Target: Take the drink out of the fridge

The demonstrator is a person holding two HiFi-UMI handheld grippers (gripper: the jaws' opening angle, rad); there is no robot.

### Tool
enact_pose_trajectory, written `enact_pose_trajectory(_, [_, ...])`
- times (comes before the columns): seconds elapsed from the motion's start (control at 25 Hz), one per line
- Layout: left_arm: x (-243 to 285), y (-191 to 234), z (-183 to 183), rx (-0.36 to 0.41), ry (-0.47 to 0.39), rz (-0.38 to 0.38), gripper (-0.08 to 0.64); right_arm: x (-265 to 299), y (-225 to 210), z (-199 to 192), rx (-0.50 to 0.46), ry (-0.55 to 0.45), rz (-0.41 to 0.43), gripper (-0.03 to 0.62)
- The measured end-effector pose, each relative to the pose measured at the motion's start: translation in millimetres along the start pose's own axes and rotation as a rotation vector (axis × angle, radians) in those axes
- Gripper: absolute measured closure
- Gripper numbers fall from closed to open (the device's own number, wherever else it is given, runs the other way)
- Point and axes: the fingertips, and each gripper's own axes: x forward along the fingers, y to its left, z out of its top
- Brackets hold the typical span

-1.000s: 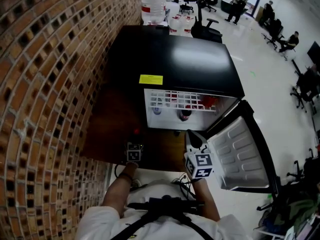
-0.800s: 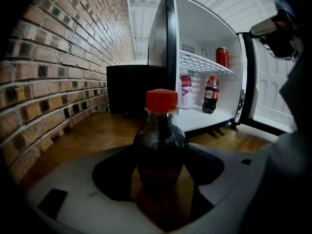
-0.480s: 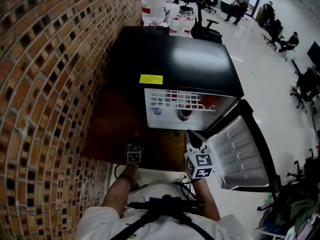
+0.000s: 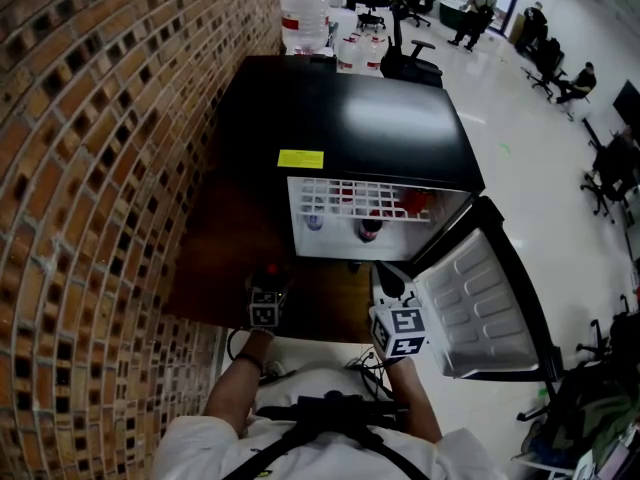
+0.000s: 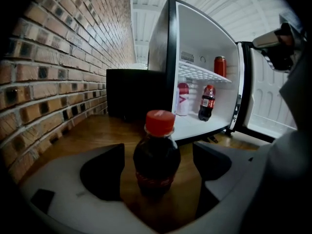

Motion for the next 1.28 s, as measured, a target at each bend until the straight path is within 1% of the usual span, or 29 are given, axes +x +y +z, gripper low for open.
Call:
enact_pose_trajectory(0.12, [-14, -5, 21, 0.007, -0.057, -0.019, 0.099, -2, 0, 0, 0.002, -0.003, -0.001, 0.584])
enact_pose_trajectory(0.24, [-31, -6, 46, 0.000, -0.124, -0.013, 0.094, -3, -1, -1, 0.005, -0.005, -0.001, 0.584])
enact_pose_trajectory(0.4, [-57, -15, 92, -0.008, -0.220, -0.016, 0.094, -5, -3, -3, 0.011, -0.004, -0.002, 0.584])
enact_pose_trajectory(0.56, [-86, -36, 148, 0.022, -0.298, -0.039, 0.131, -6, -7, -2, 0.013, -0.006, -0.008, 0.584])
enact_pose_trajectory(0.68, [-101, -51, 178, 0.043, -0.336, -0.061, 0.159, -7, -11, 0, 0.016, -0.010, -0.018, 0.586])
enact_pose_trajectory(0.76, [-109, -64, 193, 0.066, -0.347, -0.081, 0.197, -9, -15, 0, 0.017, -0.015, -0.025, 0.584])
enact_pose_trajectory(0.8, [-112, -71, 199, 0.081, -0.352, -0.093, 0.200, -9, -17, 0, 0.019, -0.016, -0.028, 0.586])
enact_pose_trajectory(0.88, [-118, -85, 208, 0.107, -0.360, -0.120, 0.230, -11, -20, 1, 0.026, -0.021, -0.035, 0.584])
enact_pose_trajectory(0.92, [-120, -91, 211, 0.115, -0.362, -0.135, 0.230, -12, -21, 1, 0.029, -0.023, -0.037, 0.584])
enact_pose_trajectory(0.96, [-121, -97, 213, 0.119, -0.362, -0.152, 0.253, -13, -22, 2, 0.032, -0.026, -0.040, 0.584])
enact_pose_trajectory(1.08, [-122, -116, 215, 0.113, -0.358, -0.210, 0.386, -16, -28, 4, 0.042, -0.035, -0.051, 0.584])
enact_pose_trajectory(1.2, [-122, -130, 216, 0.122, -0.357, -0.240, 0.451, -18, -31, 5, 0.047, -0.041, -0.057, 0.584])
enact_pose_trajectory(1.28, [-123, -137, 217, 0.132, -0.354, -0.248, 0.459, -19, -31, 7, 0.049, -0.044, -0.060, 0.584])
